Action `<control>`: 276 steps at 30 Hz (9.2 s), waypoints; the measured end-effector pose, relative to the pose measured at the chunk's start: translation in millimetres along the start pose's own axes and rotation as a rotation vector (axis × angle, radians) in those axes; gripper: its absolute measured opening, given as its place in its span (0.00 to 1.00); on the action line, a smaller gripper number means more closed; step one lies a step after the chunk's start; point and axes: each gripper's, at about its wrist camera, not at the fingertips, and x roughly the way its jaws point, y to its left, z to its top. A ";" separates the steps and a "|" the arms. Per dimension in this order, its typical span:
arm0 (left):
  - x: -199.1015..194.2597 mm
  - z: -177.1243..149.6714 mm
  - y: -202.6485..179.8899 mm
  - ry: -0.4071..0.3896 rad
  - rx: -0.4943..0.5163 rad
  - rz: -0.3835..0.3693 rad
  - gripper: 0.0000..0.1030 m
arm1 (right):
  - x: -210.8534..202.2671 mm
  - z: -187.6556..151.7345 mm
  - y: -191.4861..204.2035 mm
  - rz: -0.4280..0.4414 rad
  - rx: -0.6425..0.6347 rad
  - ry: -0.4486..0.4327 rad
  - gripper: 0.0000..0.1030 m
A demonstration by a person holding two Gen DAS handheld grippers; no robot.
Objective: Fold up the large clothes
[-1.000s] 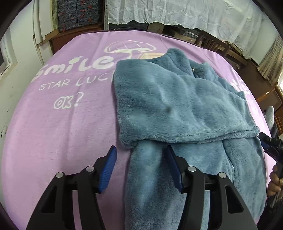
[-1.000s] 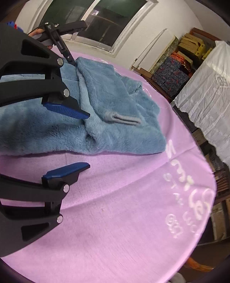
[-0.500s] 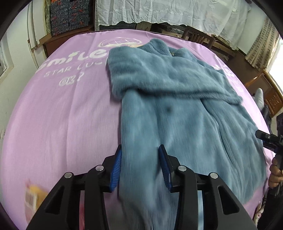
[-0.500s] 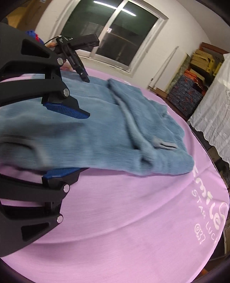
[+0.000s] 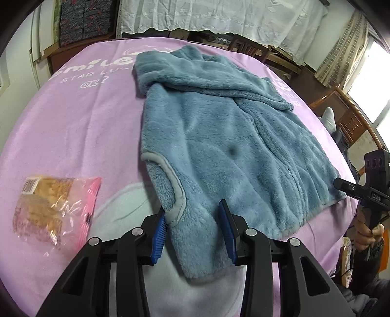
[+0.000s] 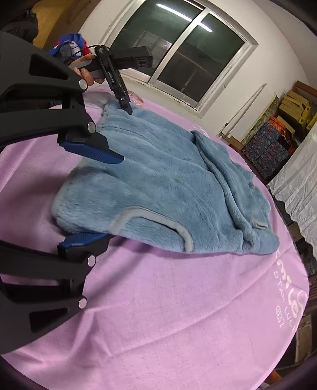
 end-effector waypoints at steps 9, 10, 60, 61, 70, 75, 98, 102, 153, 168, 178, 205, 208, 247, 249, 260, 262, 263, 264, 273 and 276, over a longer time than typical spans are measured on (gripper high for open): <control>3.9 10.5 -13.0 -0.022 0.058 0.028 0.13 | 12.6 5.3 -0.5 -0.007 0.005 0.002 0.19; -0.5 13.3 -13.2 -0.035 0.057 0.033 0.12 | 10.8 7.0 -0.9 0.004 0.011 -0.004 0.18; 96.9 222.4 30.6 -0.126 -0.078 0.415 0.17 | 121.9 255.3 -69.2 0.006 0.242 -0.098 0.23; 89.5 221.7 34.9 -0.138 -0.096 0.376 0.19 | 119.2 254.7 -68.7 0.022 0.245 -0.102 0.28; 31.5 222.4 64.4 -0.264 -0.243 0.163 0.75 | 57.7 258.0 -53.8 0.128 0.174 -0.283 0.63; 18.4 220.5 75.8 -0.340 -0.269 0.271 0.78 | 56.4 257.7 -65.9 0.058 0.202 -0.298 0.63; 115.5 270.3 46.4 -0.163 -0.139 0.489 0.77 | 139.7 299.0 -48.3 -0.236 0.139 -0.170 0.32; 145.9 264.9 86.2 -0.079 -0.248 0.381 0.80 | 156.5 299.6 -67.6 -0.285 0.160 -0.160 0.13; 34.4 168.7 26.0 -0.292 -0.070 0.503 0.82 | 48.3 189.6 -43.4 -0.171 0.102 -0.289 0.45; 52.4 149.4 65.1 -0.131 -0.198 0.290 0.62 | 51.2 173.7 -52.7 -0.205 0.115 -0.228 0.45; 41.6 151.2 51.6 -0.200 -0.134 0.283 0.07 | 62.5 168.9 -19.8 -0.278 -0.055 -0.239 0.10; 7.7 168.1 25.9 -0.282 -0.118 0.249 0.43 | 42.7 176.2 -13.7 -0.232 0.005 -0.320 0.26; 25.8 192.3 -1.8 -0.269 -0.048 0.268 0.44 | 66.5 189.4 9.6 -0.161 -0.018 -0.265 0.26; 38.0 155.9 -5.6 -0.262 0.012 0.084 0.62 | 65.3 182.1 -0.4 0.142 0.046 -0.174 0.26; 50.6 155.8 -9.5 -0.225 0.033 0.117 0.62 | 84.9 177.2 17.6 0.135 -0.011 -0.099 0.26; 67.3 154.8 32.0 -0.135 -0.096 0.116 0.61 | 95.1 160.8 -50.4 0.064 0.216 0.024 0.00; 61.4 155.2 39.8 -0.148 -0.132 0.131 0.61 | 85.9 157.8 -66.8 0.092 0.279 0.000 0.00; 56.7 154.3 47.5 -0.159 -0.165 0.149 0.60 | 81.5 157.0 -71.5 0.092 0.296 -0.014 0.00; 54.0 155.7 53.0 -0.163 -0.189 0.152 0.62 | 79.9 159.9 -76.2 0.088 0.307 -0.029 0.00; 50.8 206.5 58.3 -0.190 -0.234 0.191 0.65 | 55.2 195.2 -49.1 0.034 0.208 -0.200 0.25; 68.7 232.7 50.7 -0.178 -0.228 0.227 0.65 | 75.6 223.9 -37.2 0.012 0.202 -0.187 0.25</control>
